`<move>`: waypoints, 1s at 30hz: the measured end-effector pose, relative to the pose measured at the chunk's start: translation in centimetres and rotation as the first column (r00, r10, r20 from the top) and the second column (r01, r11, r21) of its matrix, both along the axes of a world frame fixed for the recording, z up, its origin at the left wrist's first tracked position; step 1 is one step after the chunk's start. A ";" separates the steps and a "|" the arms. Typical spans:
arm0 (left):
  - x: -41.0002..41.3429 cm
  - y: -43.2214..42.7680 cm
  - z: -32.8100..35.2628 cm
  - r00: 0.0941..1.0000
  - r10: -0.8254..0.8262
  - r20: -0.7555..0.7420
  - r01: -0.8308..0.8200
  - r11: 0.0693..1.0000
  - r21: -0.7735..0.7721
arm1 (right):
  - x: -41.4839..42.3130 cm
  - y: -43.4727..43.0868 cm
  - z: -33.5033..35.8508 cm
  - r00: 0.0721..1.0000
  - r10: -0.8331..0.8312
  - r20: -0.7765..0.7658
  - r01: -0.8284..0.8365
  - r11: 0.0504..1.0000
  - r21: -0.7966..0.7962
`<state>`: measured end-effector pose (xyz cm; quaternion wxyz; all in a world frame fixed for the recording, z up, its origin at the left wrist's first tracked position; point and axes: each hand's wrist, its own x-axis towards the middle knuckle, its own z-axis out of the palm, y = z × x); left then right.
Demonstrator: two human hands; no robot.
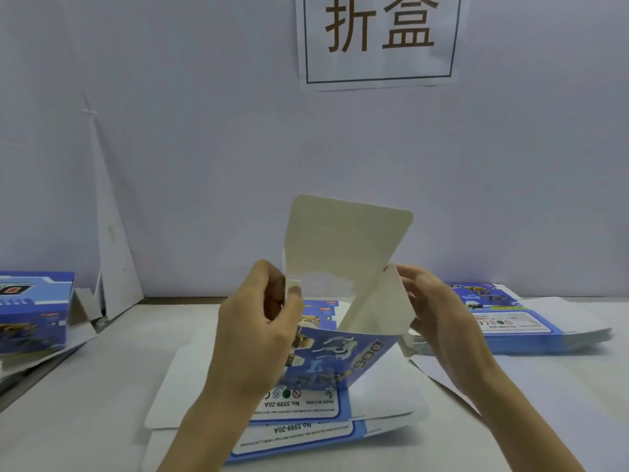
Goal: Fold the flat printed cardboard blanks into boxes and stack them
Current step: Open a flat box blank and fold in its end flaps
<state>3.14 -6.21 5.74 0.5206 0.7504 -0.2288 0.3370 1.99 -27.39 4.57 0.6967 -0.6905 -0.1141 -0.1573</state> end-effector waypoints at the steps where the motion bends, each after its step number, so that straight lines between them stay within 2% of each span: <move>1: 0.1 0.1 -0.1 0.999 -0.028 -0.030 0.027 0.999 -0.021 | -0.3 0.3 0.3 1.000 -0.028 0.002 0.028 1.000 -0.008; 5: 0.7 0.6 -0.2 0.989 -0.084 -0.124 0.076 0.995 -0.069 | -0.6 1.0 0.3 0.992 -0.127 -0.021 0.125 0.989 -0.084; 8: 0.7 0.7 0.0 0.965 -0.167 -0.203 0.152 0.984 -0.089 | -0.3 1.0 0.2 0.986 -0.131 -0.099 0.137 0.989 0.060; 12: 1.4 0.9 0.0 0.908 -0.266 -0.323 0.217 0.960 -0.180 | -0.1 0.9 0.1 0.981 -0.019 -0.193 0.066 0.969 0.239; 15: 2.0 1.3 -0.2 0.874 -0.325 -0.362 0.268 0.943 -0.197 | 0.5 1.2 -0.9 0.956 0.058 -0.287 0.094 0.866 0.491; 16: 2.1 1.4 -0.4 0.869 -0.329 -0.369 0.270 0.941 -0.202 | 0.6 1.5 -1.3 0.936 0.091 -0.341 0.114 0.837 0.535; 18: 2.3 1.4 -0.9 0.879 -0.306 -0.365 0.237 0.946 -0.223 | 0.5 2.3 -1.8 0.890 0.162 -0.426 0.103 0.839 0.533; 20: 2.5 1.4 -1.3 0.889 -0.277 -0.365 0.179 0.943 -0.281 | 0.4 2.8 -1.7 0.888 0.127 -0.442 0.095 0.890 0.447; 22: 2.9 1.8 -1.4 0.878 -0.276 -0.390 0.142 0.930 -0.338 | 0.1 3.1 -1.4 0.942 -0.134 -0.307 0.201 0.959 0.201; 23: 3.2 2.1 -1.4 0.870 -0.276 -0.409 0.131 0.928 -0.347 | -0.1 3.2 -1.4 0.937 -0.320 -0.139 0.328 0.944 0.038; 24: 3.3 2.3 -1.4 0.861 -0.281 -0.424 0.131 0.928 -0.349 | -0.5 3.5 -1.3 0.889 -0.452 0.068 0.457 0.880 -0.127; 25: 3.4 2.4 -1.4 0.857 -0.286 -0.429 0.135 0.928 -0.347 | -0.8 4.0 -1.3 0.838 -0.492 0.234 0.543 0.792 -0.278; 26: 3.4 2.4 -1.5 0.856 -0.289 -0.429 0.145 0.930 -0.337 | -1.1 4.7 -1.5 0.822 -0.463 0.332 0.567 0.723 -0.394; 27: 3.4 2.3 -1.7 0.857 -0.289 -0.426 0.157 0.935 -0.318 | -1.2 5.3 -1.8 0.848 -0.412 0.334 0.529 0.710 -0.465; 30: 3.5 2.4 -1.7 0.834 -0.324 -0.447 0.197 0.931 -0.307 | -1.3 6.2 -1.9 0.952 -0.281 0.122 0.306 0.853 -0.423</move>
